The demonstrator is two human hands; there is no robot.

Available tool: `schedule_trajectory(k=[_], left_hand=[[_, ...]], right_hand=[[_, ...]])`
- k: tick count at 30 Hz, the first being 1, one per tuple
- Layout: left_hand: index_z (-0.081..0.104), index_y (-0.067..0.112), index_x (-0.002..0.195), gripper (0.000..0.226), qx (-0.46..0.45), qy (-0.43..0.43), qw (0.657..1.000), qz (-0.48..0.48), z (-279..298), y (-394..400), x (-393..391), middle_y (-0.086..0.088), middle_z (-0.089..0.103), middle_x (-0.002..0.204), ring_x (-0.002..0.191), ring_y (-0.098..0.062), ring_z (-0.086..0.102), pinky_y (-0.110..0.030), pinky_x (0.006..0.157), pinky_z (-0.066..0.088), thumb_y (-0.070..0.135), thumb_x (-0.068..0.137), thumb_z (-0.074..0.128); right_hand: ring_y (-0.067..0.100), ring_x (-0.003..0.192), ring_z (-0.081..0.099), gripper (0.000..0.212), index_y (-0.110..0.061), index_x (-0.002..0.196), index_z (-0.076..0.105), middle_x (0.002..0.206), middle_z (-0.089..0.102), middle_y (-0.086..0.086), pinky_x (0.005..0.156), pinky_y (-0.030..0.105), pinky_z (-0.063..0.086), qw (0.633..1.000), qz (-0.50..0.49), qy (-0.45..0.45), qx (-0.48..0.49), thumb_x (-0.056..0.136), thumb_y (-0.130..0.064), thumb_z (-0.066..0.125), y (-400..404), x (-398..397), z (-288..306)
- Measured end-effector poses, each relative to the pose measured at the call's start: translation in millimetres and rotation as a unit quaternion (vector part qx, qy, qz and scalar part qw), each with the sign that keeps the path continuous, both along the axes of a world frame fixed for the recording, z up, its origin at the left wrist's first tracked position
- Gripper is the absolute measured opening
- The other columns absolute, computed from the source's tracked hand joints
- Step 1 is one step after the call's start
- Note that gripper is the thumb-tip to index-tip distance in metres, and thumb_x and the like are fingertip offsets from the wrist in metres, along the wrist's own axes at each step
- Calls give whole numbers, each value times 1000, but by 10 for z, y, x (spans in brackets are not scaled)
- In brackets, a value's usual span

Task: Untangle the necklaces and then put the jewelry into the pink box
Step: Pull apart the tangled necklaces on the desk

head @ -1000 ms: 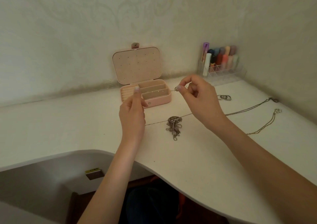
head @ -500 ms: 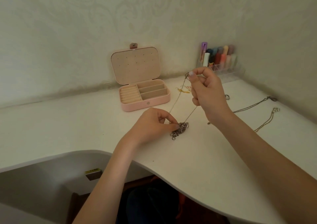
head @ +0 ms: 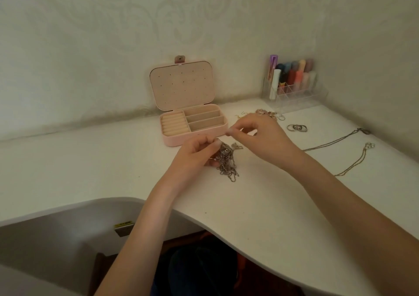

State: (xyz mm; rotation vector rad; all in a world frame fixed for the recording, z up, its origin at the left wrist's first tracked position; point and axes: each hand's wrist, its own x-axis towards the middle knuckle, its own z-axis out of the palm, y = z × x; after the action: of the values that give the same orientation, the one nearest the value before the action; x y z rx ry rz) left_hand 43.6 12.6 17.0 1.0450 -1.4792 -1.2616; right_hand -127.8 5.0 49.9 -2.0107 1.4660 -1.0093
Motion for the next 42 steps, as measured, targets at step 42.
schedule_trajectory(k=[42], left_hand=[[53, 13, 73, 28, 56, 157, 983, 74, 39, -14, -129, 7, 57, 60, 63, -8, 54, -24, 67, 43, 9, 99, 41]], right_hand=[[14, 77, 52, 33, -14, 79, 72, 77, 63, -2, 73, 29, 39, 935, 150, -142, 289, 80, -46, 64, 14, -30, -49]])
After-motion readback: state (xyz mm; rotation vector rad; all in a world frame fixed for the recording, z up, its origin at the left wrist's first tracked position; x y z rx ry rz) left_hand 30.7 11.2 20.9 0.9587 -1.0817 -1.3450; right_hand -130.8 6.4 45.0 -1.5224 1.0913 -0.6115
